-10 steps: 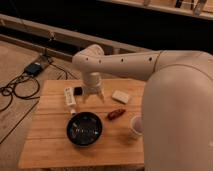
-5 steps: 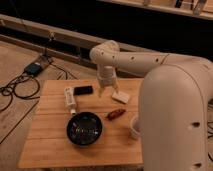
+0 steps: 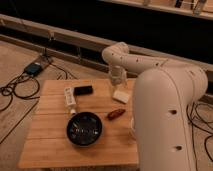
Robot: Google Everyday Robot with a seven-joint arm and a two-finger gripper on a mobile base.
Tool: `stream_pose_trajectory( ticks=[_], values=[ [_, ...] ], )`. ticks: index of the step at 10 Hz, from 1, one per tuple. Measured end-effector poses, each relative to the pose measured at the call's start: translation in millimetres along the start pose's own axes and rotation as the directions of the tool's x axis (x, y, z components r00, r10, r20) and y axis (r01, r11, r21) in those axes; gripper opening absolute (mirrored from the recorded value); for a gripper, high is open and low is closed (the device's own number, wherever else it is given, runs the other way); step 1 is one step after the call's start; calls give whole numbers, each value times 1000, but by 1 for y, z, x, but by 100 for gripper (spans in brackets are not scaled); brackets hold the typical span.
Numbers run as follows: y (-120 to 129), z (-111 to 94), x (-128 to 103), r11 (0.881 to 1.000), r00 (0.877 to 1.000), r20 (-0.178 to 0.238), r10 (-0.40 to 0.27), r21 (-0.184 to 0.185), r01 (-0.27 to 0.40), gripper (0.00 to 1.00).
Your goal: Wipe the white sponge on the table
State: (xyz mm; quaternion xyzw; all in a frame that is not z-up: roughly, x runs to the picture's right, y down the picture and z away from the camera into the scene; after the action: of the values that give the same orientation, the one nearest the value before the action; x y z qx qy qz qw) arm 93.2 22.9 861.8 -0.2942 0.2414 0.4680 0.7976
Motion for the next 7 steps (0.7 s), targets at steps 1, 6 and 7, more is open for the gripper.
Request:
stream_pose_trajectory(
  ticks=[1,6,7],
  values=[
    [-7,7,-1,1000,1000,-8,-3,-2,3,65],
    [-30,43,-13,997,997,-26,-68,-27,68,65],
    [-29,50,-12,995,995,-35,-93,-31,92,65]
  ],
)
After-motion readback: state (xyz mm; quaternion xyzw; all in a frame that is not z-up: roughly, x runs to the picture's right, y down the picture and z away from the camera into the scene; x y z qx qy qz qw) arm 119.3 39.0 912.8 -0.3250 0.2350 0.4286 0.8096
